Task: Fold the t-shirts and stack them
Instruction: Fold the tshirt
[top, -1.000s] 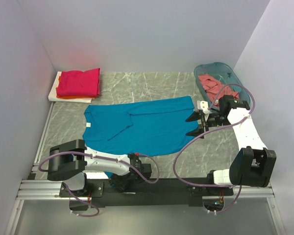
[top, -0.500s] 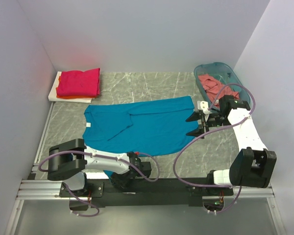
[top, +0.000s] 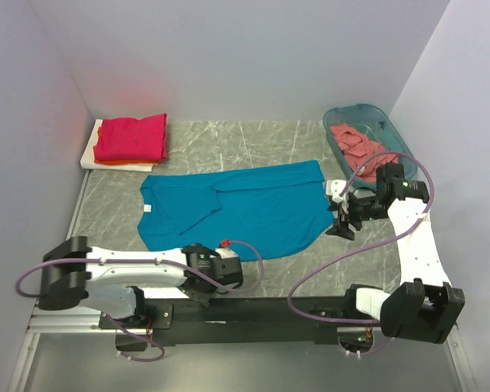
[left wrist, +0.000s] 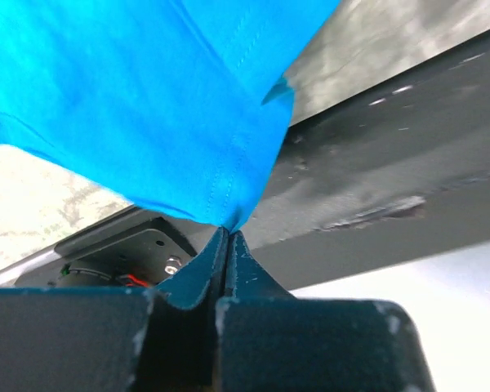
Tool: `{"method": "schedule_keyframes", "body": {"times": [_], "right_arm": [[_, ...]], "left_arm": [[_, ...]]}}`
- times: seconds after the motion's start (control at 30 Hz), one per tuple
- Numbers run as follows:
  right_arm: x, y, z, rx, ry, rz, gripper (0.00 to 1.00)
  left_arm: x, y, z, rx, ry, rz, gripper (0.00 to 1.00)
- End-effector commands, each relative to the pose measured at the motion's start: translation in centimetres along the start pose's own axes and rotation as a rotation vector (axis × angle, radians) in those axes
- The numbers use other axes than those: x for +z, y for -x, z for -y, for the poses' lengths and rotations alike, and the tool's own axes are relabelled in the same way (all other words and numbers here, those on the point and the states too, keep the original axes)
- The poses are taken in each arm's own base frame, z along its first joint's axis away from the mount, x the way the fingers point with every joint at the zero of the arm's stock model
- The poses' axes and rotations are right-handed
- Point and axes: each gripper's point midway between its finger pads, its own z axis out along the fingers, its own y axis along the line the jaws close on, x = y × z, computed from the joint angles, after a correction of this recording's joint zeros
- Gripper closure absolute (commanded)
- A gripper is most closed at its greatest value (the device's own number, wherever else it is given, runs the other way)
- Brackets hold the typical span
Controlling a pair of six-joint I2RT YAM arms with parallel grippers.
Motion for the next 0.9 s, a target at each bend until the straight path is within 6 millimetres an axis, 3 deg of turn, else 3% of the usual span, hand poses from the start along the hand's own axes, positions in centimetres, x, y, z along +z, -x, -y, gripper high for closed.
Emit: {"method": "schedule_keyframes", "body": {"times": [0.0,0.2,0.43,0.57,0.87], "right_arm": [[-0.3,-3.7,0.3,0.006,-0.025,-0.142,0.25],[0.1,-7.5,0.3,-0.081,0.012,-0.261,0.26],[1.0,-9.4,1.0,-0.082,0.074,-0.307,0.28],[2.3,-10.7,1.4,-0.093,0.091,-0.344,0.28],[5.2,-12.5,5.2,-0.188,0.069,-0.458,0.33]], "left_arm": [[-2.2,1.7,0.3,-0.026,-0.078,0.073,0.99],[-3.7,2.1,-2.9,-0.123,-0.014,0.093,0.99],[-5.1,3.3,-6.2,-0.251,0.031,0.163,0.99],[-6.0,5.3,-8.2,-0.326,0.054,0.239,0.99],[-7.2,8.3,-9.2,-0.360,0.070,0.318,0.99]]}}
